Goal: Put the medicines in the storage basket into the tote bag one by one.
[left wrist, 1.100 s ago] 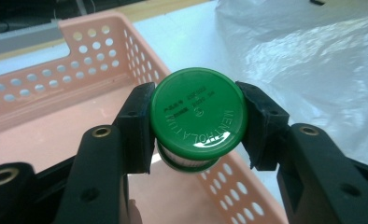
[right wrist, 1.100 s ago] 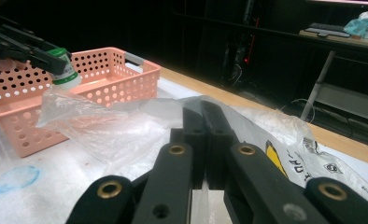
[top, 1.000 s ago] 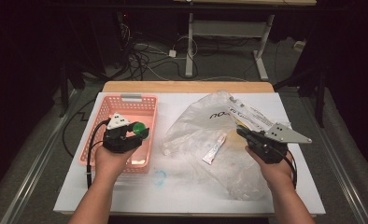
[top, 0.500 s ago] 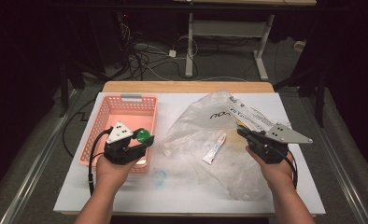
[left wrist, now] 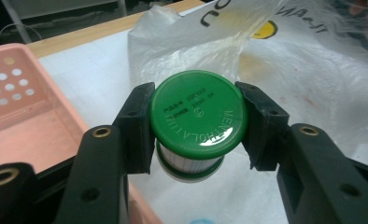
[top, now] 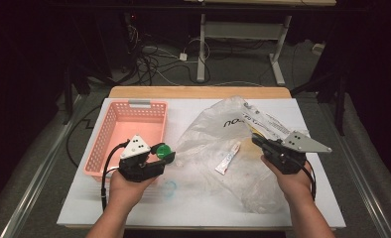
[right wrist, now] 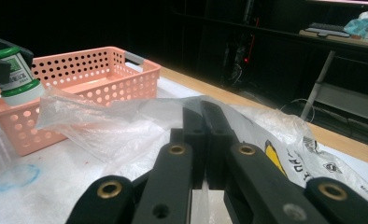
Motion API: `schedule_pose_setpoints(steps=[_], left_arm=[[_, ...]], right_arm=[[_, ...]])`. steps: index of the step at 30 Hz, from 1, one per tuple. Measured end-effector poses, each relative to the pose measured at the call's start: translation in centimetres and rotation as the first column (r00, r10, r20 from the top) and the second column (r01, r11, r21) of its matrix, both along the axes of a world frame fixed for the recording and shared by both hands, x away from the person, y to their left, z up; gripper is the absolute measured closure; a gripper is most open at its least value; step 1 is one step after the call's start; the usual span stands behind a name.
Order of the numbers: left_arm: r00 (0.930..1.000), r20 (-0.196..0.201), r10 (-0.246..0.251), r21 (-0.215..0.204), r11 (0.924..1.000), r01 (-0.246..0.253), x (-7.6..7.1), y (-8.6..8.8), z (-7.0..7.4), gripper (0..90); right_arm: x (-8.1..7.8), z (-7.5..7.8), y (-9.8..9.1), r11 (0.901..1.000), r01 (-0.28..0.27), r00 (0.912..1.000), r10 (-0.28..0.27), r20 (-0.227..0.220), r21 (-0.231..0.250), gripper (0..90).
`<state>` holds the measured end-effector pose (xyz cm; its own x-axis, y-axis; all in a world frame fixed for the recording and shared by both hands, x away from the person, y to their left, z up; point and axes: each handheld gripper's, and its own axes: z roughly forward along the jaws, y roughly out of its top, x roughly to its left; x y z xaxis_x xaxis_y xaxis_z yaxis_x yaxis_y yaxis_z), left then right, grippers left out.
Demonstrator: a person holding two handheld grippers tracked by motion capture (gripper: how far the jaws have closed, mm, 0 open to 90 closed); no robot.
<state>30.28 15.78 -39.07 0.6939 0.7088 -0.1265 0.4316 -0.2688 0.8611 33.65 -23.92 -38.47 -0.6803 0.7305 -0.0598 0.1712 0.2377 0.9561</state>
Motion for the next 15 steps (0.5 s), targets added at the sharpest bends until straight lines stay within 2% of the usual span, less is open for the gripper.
schedule_pose_setpoints(steps=[15], left_arm=[[0.9963, 0.014, -0.085, 0.003, 0.9964, 0.085, -1.0, -2.9, 0.0, 49.8]], right_arm=[[0.0, -0.1, 0.2, 1.0000, -0.006, 1.0000, 0.006, -0.002, -0.003, 90.0]])
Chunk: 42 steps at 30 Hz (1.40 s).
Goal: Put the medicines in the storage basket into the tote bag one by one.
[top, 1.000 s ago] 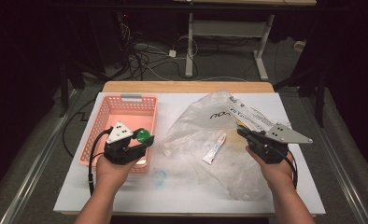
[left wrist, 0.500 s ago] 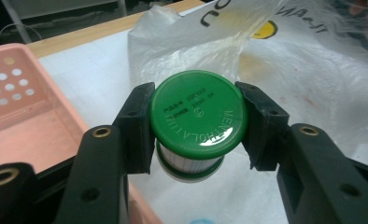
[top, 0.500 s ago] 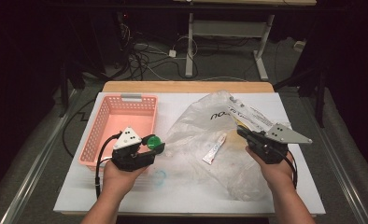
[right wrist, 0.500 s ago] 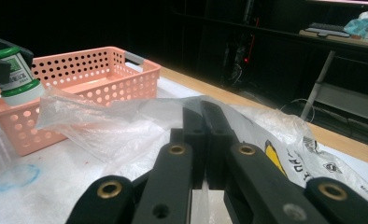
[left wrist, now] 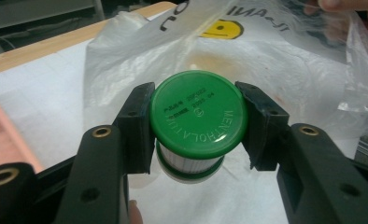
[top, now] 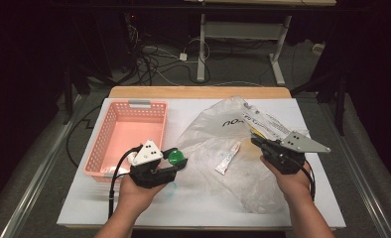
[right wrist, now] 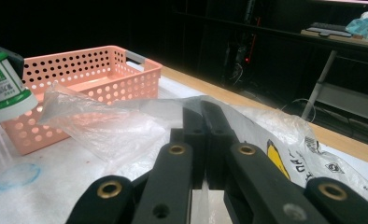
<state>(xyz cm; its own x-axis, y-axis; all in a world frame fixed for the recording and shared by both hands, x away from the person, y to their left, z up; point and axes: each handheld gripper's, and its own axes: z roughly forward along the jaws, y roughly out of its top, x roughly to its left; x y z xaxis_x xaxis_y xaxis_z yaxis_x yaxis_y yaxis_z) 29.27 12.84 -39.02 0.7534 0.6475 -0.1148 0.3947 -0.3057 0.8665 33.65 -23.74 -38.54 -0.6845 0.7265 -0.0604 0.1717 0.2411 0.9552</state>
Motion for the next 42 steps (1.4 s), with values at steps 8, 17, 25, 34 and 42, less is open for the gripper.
schedule_pose_setpoints(steps=[8, 17, 25, 34, 42], left_arm=[[0.9987, -0.015, -0.049, 0.015, 0.9987, 0.049, 0.3, -2.4, -0.8, 49.7], [0.9959, -0.005, -0.090, 0.036, 0.9953, 0.090, 1.4, -5.5, -0.9, 49.7], [0.9916, -0.012, -0.129, 0.047, 0.9905, 0.129, 2.5, -8.4, -1.5, 49.7], [0.9854, -0.024, -0.169, 0.051, 0.9842, 0.170, 3.2, -11.4, -2.7, 49.7], [0.9854, -0.039, -0.166, 0.073, 0.9831, 0.168, 4.5, -13.6, -4.4, 49.7]], right_arm=[[0.1, -0.1, 0.0, 1.0000, 0.002, 1.0000, -0.002, -0.005, -0.001, 90.0], [0.1, -0.1, 0.1, 1.0000, 0.000, 1.0000, 0.000, -0.009, 0.007, 90.0], [0.1, 0.1, 0.0, 0.9999, 0.004, 1.0000, -0.004, -0.003, 0.011, 90.0], [0.2, 0.0, -0.1, 0.9999, 0.008, 1.0000, -0.008, -0.004, 0.013, 90.0], [0.2, 0.0, 0.0, 1.0000, 0.002, 1.0000, -0.002, -0.001, 0.008, 90.0]])
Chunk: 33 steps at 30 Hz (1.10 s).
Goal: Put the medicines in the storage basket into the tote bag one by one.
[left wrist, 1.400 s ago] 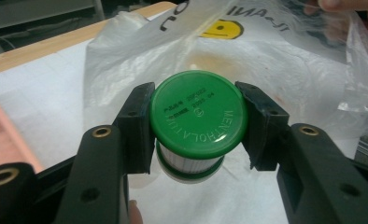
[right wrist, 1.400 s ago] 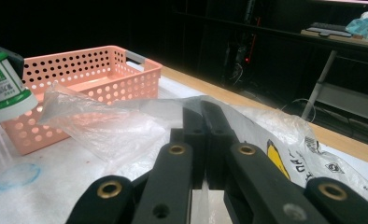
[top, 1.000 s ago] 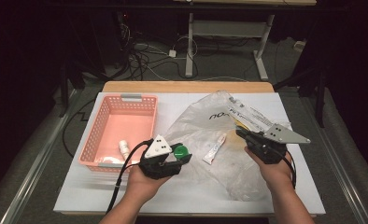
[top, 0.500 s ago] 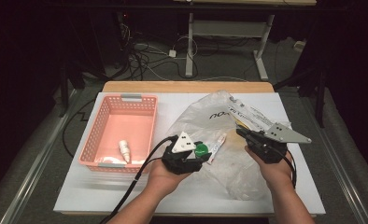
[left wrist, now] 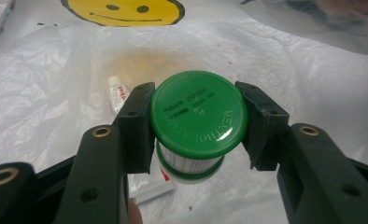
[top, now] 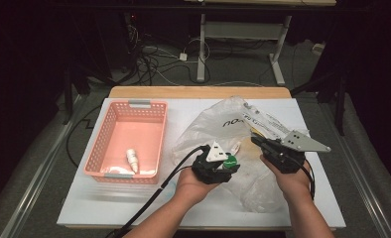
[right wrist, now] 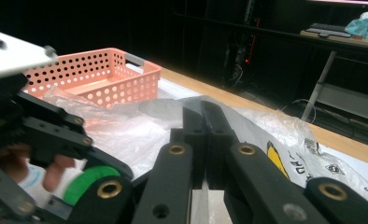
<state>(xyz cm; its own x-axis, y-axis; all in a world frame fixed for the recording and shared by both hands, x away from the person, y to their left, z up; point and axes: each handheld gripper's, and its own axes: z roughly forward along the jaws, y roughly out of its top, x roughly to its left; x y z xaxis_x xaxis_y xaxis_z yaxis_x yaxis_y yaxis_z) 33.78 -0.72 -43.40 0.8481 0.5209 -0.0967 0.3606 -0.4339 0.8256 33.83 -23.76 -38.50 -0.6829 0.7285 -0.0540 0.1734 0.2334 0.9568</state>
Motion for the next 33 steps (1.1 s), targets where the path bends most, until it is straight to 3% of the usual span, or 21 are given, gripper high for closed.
schedule_pose_setpoints(steps=[16, 24, 30, 33], left_arm=[[0.9995, 0.031, 0.009, 0.011, 0.9999, -0.009, 1.9, -3.8, -2.5, 49.5], [0.9989, 0.019, 0.042, 0.009, 0.9991, -0.042, 3.0, -4.7, -4.0, 49.5], [0.9981, -0.014, 0.060, -0.003, 0.9982, -0.060, 3.5, -5.0, -4.7, 49.3], [0.9981, -0.009, 0.062, -0.002, 0.9981, -0.062, 3.5, -5.1, -4.9, 49.2]], right_arm=[[0.1, 0.0, -0.2, 0.9999, 0.008, 1.0000, -0.008, -0.001, 0.009, 90.0], [0.1, 0.0, -0.3, 0.9999, 0.006, 1.0000, -0.006, -0.002, 0.011, 90.0], [0.1, 0.0, -0.4, 0.9999, 0.009, 1.0000, -0.009, -0.003, 0.015, 90.0], [0.1, 0.0, -0.4, 0.9999, 0.007, 1.0000, -0.007, -0.003, 0.013, 90.0]])
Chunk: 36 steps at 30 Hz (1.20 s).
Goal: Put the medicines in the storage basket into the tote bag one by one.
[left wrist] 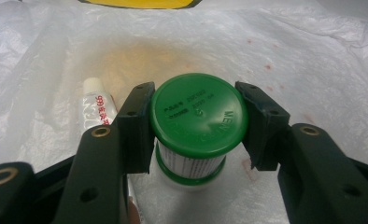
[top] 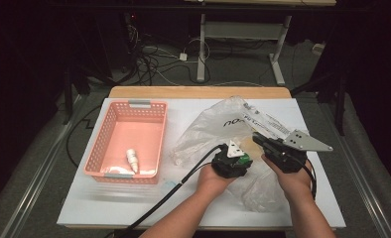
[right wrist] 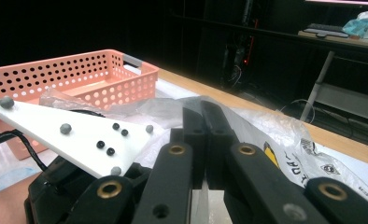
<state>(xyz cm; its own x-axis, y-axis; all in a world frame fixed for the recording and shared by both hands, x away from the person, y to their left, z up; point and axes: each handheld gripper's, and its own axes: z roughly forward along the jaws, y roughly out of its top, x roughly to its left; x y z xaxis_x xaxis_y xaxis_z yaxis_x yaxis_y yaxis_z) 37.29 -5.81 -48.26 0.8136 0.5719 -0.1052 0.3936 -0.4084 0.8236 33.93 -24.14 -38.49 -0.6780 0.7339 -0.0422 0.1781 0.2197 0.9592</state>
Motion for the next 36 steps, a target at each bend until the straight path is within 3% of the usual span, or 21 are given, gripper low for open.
schedule_pose_setpoints(steps=[4, 8, 17, 21, 26, 32, 36], left_arm=[[1.0000, 0.006, 0.000, 0.002, 1.0000, 0.000, 0.0, -0.1, 0.1, 48.2], [1.0000, 0.002, 0.004, -0.009, 0.9999, -0.004, -0.2, 0.1, 0.6, 41.7], [0.9988, -0.013, -0.047, -0.009, 0.9989, 0.047, -1.5, 0.7, 1.2, 36.8], [0.9970, -0.051, -0.059, -0.034, 0.9978, 0.057, -2.0, 1.4, 1.1, 32.7], [0.9933, -0.081, -0.082, -0.028, 0.9964, 0.080, -3.1, 2.3, 1.2, 27.1], [0.9887, -0.104, -0.108, -0.013, 0.9942, 0.107, -4.3, 3.7, 1.4, 19.4], [0.9879, -0.111, -0.108, -0.032, 0.9940, 0.105, -5.2, 5.1, 2.0, 14.5]], right_arm=[[0.0, 0.0, 0.1, 1.0000, -0.003, 1.0000, 0.003, 0.002, -0.002, 90.0], [0.0, 0.0, 0.1, 1.0000, -0.003, 1.0000, 0.003, 0.001, -0.005, 90.0], [0.0, 0.0, 0.1, 1.0000, -0.003, 1.0000, 0.003, 0.002, -0.007, 90.0], [0.0, 0.0, 0.1, 1.0000, -0.003, 1.0000, 0.003, 0.000, -0.008, 90.0], [-0.1, 0.0, 0.2, 1.0000, -0.005, 1.0000, 0.005, 0.000, -0.008, 90.0], [-0.2, 0.1, 0.2, 0.9999, -0.008, 1.0000, 0.008, 0.005, -0.007, 90.0], [-0.1, -0.1, 0.1, 0.9999, -0.005, 1.0000, 0.005, -0.004, -0.009, 90.0]])
